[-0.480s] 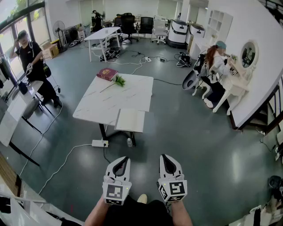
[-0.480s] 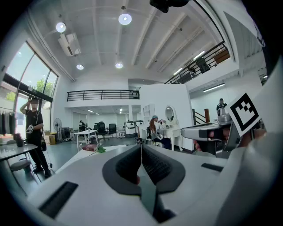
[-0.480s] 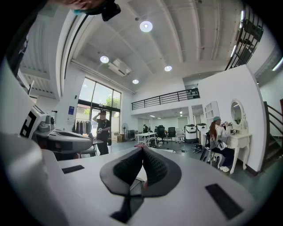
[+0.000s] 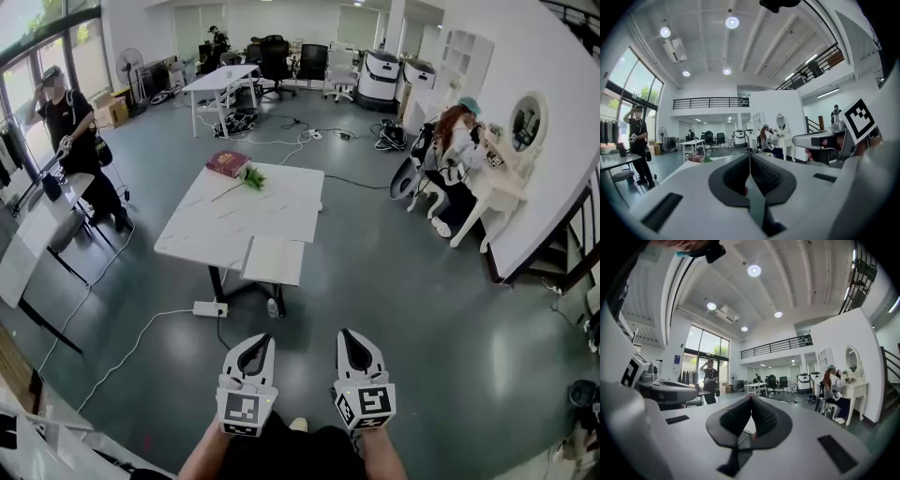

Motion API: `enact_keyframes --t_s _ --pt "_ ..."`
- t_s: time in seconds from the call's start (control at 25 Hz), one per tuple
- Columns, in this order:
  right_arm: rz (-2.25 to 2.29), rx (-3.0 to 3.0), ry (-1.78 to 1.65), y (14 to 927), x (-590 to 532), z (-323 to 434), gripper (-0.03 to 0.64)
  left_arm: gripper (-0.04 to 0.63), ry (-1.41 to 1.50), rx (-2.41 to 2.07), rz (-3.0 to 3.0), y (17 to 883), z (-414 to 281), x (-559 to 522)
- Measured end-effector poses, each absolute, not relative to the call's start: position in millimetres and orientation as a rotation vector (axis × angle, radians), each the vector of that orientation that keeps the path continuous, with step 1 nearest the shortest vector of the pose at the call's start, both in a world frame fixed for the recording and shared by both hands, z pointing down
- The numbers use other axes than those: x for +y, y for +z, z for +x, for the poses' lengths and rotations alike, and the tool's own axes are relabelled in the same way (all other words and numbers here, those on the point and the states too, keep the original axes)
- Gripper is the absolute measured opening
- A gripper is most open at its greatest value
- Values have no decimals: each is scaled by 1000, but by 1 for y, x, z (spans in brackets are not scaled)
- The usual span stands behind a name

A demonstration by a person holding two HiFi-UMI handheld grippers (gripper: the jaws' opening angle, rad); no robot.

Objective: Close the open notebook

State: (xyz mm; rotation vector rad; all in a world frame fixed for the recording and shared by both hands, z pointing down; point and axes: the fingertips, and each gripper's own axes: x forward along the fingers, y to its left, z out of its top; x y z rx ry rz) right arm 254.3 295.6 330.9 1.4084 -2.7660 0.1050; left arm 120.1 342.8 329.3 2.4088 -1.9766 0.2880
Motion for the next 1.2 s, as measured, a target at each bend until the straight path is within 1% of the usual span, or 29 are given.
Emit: enact_keyframes --t_s 0.24,0.56,1.2 --pt "1416 -2765 117 334 278 256 17 26 295 -1976 2405 332 119 325" --pt "1452 -2741 163 347 214 238 17 26 311 -1936 2428 339 99 252" --pt "1633 -2611 262 353 43 153 17 26 352 -1725 2537 343 12 62"
